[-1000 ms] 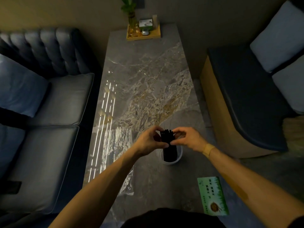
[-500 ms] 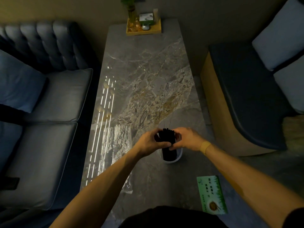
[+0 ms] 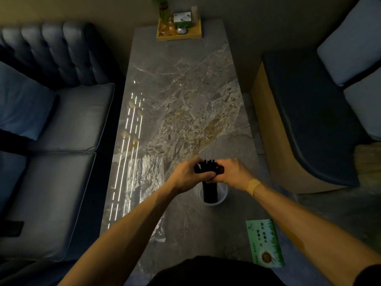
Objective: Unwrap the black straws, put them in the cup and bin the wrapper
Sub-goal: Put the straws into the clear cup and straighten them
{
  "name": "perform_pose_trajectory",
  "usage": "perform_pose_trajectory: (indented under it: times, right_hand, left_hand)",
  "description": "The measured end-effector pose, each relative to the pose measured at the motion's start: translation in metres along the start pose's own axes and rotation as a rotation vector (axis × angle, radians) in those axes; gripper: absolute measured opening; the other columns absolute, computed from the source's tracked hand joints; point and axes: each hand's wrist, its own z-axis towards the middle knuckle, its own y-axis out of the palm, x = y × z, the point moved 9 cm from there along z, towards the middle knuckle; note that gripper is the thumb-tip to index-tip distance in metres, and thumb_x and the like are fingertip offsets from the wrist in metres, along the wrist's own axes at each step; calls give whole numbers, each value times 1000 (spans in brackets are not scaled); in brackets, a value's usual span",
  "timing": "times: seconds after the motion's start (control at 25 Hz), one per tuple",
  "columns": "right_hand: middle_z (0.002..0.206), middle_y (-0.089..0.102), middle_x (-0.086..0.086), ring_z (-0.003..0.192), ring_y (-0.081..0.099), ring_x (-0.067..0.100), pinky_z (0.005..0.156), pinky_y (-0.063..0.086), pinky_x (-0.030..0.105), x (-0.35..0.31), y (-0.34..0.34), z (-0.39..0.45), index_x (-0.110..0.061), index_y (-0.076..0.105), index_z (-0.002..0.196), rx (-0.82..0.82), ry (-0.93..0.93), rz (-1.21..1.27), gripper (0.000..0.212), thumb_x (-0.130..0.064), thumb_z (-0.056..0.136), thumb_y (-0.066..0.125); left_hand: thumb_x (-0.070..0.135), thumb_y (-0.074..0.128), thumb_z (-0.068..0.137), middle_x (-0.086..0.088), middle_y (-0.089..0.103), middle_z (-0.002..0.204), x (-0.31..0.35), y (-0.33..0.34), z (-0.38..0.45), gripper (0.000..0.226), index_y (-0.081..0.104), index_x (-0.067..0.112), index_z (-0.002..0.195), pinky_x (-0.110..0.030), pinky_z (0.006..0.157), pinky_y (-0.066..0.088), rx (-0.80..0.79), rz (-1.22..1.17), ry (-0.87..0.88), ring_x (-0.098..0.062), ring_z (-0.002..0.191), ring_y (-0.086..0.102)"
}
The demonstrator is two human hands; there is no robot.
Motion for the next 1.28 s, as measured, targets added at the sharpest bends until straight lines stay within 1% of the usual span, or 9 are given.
perform_pose_trajectory:
  times: [0.12, 0.28, 0.44, 0.56, 0.76, 0.92, 1.0, 1.12, 1.28]
  right_hand:
    - [74, 66, -4, 74, 63, 15, 57, 48, 27, 0, 4, -2, -26, 65, 80, 3, 8, -16, 25, -40, 67, 80]
    - [67, 55, -12, 69, 57, 10, 51, 36, 17, -10, 6, -3, -30, 56, 74, -39, -36, -64, 24, -38, 70, 79]
    - [72, 62, -2, 69, 61, 15, 54, 44, 23, -32, 7, 2, -21, 62, 77, -113, -123, -171, 25, -40, 72, 76]
    - [79, 66, 5, 73, 63, 20, 62, 51, 35, -50, 17, 3, -22, 58, 76, -190, -183, -300, 22, -40, 75, 73]
    - [97, 67, 10, 88, 64, 27, 70, 52, 40, -62, 34, 0, -19, 62, 92, -259, -198, -491, 28, -43, 79, 68]
    - [111, 63, 9, 101, 62, 27, 82, 53, 40, -56, 35, -11, -20, 59, 123, -224, -173, -419, 49, -38, 79, 70]
    - [114, 62, 8, 103, 60, 26, 81, 50, 35, -50, 30, -16, -23, 52, 134, -179, -150, -337, 61, -35, 78, 72]
    - [109, 60, 7, 96, 59, 23, 71, 44, 29, -41, 24, -22, -24, 47, 139, -136, -138, -290, 70, -35, 75, 74]
    - [122, 59, 0, 104, 60, 20, 78, 47, 28, -34, 20, -32, -29, 48, 138, -82, -158, -228, 73, -37, 71, 76]
  left_hand:
    - [39, 73, 84, -10, 69, 95, 2, 1, -2, 37, 62, 13, 108, -42, 73, 54, 2, 22, 14, -25, 82, 66]
    - [41, 71, 84, -7, 69, 92, -4, 0, -12, 35, 60, 16, 106, -41, 67, 56, 27, 4, 0, -22, 76, 67]
    - [44, 70, 84, -4, 70, 86, -14, -5, -28, 35, 58, 20, 107, -34, 51, 58, 99, -90, -21, -17, 63, 69]
    - [42, 68, 86, -2, 69, 90, -26, -3, -43, 33, 55, 22, 109, -28, 51, 59, 134, -146, -45, -12, 63, 69]
    - [40, 69, 87, -7, 71, 95, -40, 3, -53, 38, 52, 20, 114, -36, 58, 62, 105, -176, -85, -19, 68, 71]
    - [45, 73, 82, -5, 69, 104, -38, 3, -52, 54, 46, 23, 124, -33, 59, 62, 27, -38, -59, -17, 68, 71]
    - [49, 74, 79, -4, 69, 110, -34, 2, -50, 63, 44, 24, 129, -31, 62, 61, 18, 27, -37, -14, 72, 69]
    - [47, 78, 76, -5, 68, 115, -27, 5, -45, 67, 45, 23, 130, -30, 69, 60, 7, 28, -19, -16, 84, 66]
    - [48, 81, 70, -6, 69, 118, -26, 4, -42, 75, 45, 23, 131, -39, 81, 58, 24, 100, 5, -21, 97, 67]
